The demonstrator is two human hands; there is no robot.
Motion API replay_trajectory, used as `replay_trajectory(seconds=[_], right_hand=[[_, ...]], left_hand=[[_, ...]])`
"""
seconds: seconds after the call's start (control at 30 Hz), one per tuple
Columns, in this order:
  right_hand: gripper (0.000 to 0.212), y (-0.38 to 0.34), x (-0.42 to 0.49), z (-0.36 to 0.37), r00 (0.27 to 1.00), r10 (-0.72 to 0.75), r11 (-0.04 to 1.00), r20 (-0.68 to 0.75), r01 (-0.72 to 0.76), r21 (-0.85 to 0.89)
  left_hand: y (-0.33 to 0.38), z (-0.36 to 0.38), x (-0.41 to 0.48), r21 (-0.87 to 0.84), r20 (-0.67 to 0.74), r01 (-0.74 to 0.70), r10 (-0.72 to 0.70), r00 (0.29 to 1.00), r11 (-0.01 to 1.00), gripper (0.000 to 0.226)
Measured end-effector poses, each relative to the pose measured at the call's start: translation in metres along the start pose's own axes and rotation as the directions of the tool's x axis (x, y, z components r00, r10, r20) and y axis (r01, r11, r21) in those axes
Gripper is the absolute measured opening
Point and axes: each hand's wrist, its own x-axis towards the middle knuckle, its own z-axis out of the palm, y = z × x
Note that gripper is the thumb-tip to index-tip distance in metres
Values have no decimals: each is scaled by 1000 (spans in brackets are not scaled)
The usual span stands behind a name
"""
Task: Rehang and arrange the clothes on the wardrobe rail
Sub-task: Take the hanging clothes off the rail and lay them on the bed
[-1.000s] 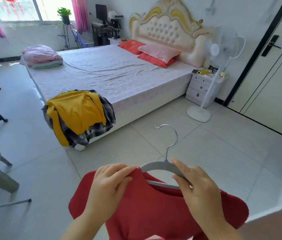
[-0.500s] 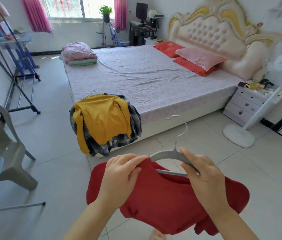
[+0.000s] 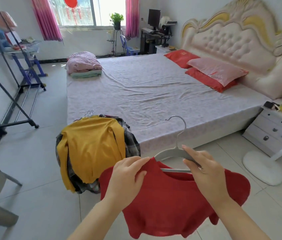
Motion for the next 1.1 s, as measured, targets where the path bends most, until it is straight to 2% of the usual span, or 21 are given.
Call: replay_trajectory(seconds=[0.17,0.37,0.6,0.83,1.1], right_hand=[[53,62,98,32,1000,15,1000,-12,-15,-12],[65,128,207,85,999,35,999,7,-35,-31],[53,188,315,134,996,81,994,40,-78,-77],[53,265,406,200,977,159,987,142,-158,-22],[50,363,510,294,902,220,966,371,-254,47]], left_hand=[[-37,48,103,-45,29,6,-5,1000,999,41],[-93,91,220,-45,159,31,-23,987,999,44],[-138,127,332,-39,256,62,-50,965,997,45],[-197,181,426,-10,299,187,-175,938,982,47],[-268,252,529,52,280,422,-419,864,905,44]])
